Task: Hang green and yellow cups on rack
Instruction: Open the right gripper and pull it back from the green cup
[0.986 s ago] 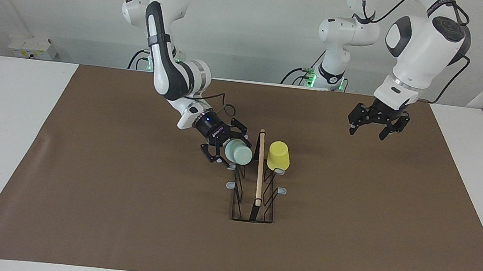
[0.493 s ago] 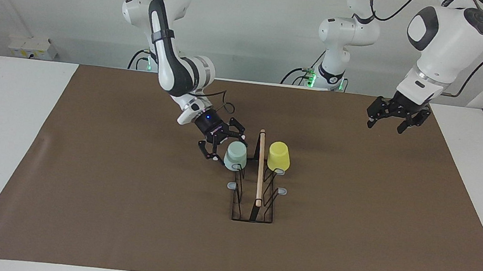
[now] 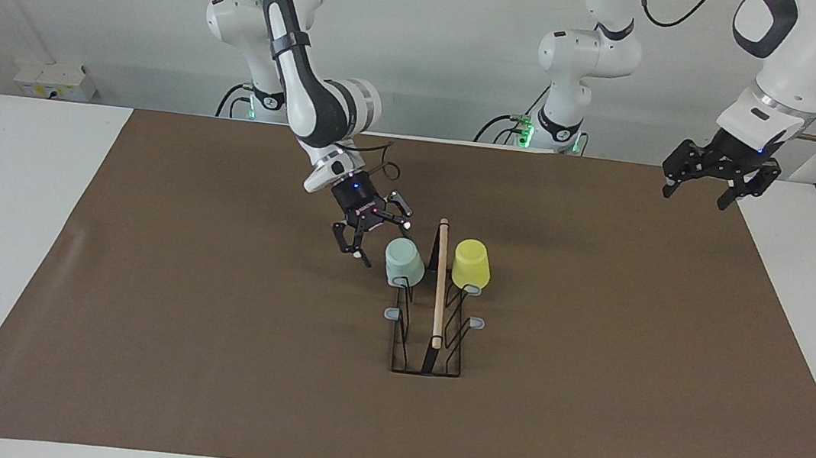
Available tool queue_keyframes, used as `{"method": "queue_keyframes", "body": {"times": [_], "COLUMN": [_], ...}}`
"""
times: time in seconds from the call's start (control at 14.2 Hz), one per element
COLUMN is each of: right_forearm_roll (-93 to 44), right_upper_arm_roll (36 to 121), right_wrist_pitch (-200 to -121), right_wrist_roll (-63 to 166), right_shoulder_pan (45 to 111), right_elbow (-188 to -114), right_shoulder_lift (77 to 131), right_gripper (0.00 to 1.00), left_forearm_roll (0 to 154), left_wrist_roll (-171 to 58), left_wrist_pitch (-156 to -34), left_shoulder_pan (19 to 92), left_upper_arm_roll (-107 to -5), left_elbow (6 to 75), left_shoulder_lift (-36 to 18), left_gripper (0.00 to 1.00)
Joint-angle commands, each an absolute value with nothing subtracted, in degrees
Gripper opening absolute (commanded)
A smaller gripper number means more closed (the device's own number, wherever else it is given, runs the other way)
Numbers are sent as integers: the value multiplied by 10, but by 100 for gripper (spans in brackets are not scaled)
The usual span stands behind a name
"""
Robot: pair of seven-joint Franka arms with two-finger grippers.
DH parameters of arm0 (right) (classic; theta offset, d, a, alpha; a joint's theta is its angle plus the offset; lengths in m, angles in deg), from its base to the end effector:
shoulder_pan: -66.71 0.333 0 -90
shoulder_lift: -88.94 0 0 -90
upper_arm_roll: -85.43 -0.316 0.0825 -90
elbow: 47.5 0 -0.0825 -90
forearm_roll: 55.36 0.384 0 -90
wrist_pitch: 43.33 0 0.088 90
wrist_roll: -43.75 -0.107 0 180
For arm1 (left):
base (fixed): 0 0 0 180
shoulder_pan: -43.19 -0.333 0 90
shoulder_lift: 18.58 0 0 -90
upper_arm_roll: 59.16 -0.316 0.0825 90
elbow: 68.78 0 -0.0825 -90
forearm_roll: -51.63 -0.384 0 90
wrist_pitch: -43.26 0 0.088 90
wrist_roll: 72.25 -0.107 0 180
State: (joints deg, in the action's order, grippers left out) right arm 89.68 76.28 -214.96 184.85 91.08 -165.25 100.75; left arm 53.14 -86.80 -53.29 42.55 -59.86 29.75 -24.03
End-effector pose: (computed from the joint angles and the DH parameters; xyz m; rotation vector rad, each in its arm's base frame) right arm 0.4804 0.2672 0.3238 -2.3564 -0.6470 -1.2241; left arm 0.5342 0.0103 0.6157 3.1009 -0.3556 0.0995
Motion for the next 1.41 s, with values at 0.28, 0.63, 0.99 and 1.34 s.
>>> {"method": "queue_keyframes", "body": {"times": [0.28,0.63,0.99,1.34], "right_forearm_roll": [909,886,828,758], "right_upper_arm_roll": [743,719,723,725], "right_wrist_pitch": [-2260,-2331,-2337,-2337], "right_wrist_roll": [1831,1839,1918,1941], "right_shoulder_pan": [904,896,881,854], "right_elbow": [-1636,-1627,-1622,-1615], "right_shoulder_lift": [991,964,936,909], "right_gripper": [100,100,100,100], "left_forearm_roll": [504,507,505,505], "left_wrist_roll": [-891,-890,-883,-881], "left_wrist_pitch": [-494,-463,-464,-470], "left_shoulder_pan": [442,462,460,460], "left_upper_arm_roll": [-602,-603,-602,-602], "left_elbow": [213,192,221,239], "left_shoulder_lift": [-203,-191,-207,-215], "left_gripper": [100,100,100,100]}}
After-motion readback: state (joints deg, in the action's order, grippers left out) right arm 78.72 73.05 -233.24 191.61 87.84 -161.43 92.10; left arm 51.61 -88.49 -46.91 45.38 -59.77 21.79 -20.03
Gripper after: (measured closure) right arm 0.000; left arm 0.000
